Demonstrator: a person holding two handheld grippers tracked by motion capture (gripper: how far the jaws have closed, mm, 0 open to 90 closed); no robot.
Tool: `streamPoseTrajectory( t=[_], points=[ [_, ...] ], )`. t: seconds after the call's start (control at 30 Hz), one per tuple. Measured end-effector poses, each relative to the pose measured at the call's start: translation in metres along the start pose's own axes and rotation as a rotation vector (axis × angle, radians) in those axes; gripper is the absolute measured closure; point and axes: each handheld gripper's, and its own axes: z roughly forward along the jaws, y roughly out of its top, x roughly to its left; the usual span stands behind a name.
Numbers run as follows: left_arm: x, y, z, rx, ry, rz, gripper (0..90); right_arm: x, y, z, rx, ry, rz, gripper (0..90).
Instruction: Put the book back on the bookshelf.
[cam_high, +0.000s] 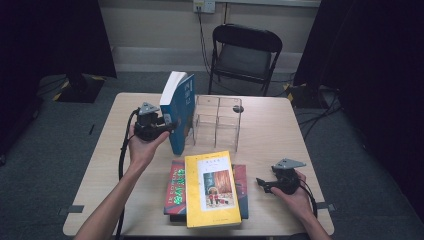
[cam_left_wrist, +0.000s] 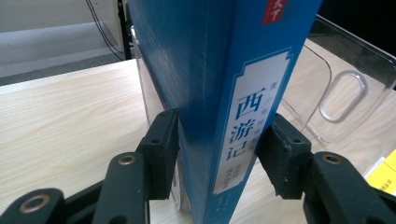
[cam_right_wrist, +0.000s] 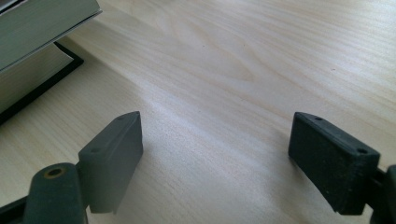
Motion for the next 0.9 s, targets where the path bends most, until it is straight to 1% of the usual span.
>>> streamPoseTrajectory(
  t=[0.07,0.1,0.17,0.2,0.3,0.33,0.4,0.43,0.47,0.57,0.6,0.67,0.73,0.83,0.9],
  points=[
    [-0.002,-0.002,-0.001,-0.004,-0.007,-0.006,50.6,0.000,0.000,0.000,0.000,0.000,0.000,17.7],
    [-0.002,-0.003,-0.002,-0.002,-0.010,0.005,50.8,0.000,0.000,0.000,0.000,0.000,0.000,17.7],
    [-0.004,-0.004,-0.002,-0.004,-0.008,0.005,50.7,0.000,0.000,0.000,0.000,0.000,0.001,17.7],
    [-0.004,-0.004,-0.003,0.000,-0.014,0.008,50.7,0.000,0.000,0.000,0.000,0.000,0.001,17.7],
    [-0.007,-0.006,-0.004,-0.012,-0.015,0.017,50.4,0.000,0.000,0.000,0.001,-0.001,0.001,17.7],
    [-0.007,-0.008,-0.003,-0.020,-0.026,0.011,50.5,0.000,0.000,0.000,0.001,-0.001,0.001,17.7],
    [-0.006,-0.009,-0.004,-0.018,-0.042,-0.011,50.4,0.000,0.000,0.000,0.001,-0.001,0.001,17.7],
    [-0.006,-0.010,-0.004,-0.020,-0.034,-0.001,50.3,0.000,0.000,0.000,0.001,-0.001,0.000,17.7],
    [-0.007,-0.010,-0.004,-0.026,-0.029,-0.007,50.4,0.000,0.000,0.000,0.002,-0.002,0.001,17.7],
    [-0.006,-0.011,-0.005,-0.018,-0.034,-0.003,51.0,0.000,0.000,0.000,0.001,-0.002,0.001,17.7],
    [-0.007,-0.011,-0.005,-0.023,-0.036,-0.009,51.3,0.000,0.000,0.000,0.001,-0.002,0.000,17.7],
    [-0.006,-0.011,-0.006,-0.014,-0.030,0.003,51.7,0.000,0.000,0.000,0.002,-0.002,0.000,17.7],
    [-0.007,-0.011,-0.006,-0.015,-0.027,-0.002,52.2,0.000,0.000,0.000,0.002,-0.002,0.000,17.7],
    [-0.007,-0.010,-0.006,-0.009,-0.020,0.001,52.7,0.000,0.000,0.000,0.002,-0.002,0.000,17.7],
    [-0.007,-0.010,-0.006,-0.011,-0.024,-0.001,52.8,0.000,0.000,0.000,0.002,-0.002,0.000,17.7]
  ],
)
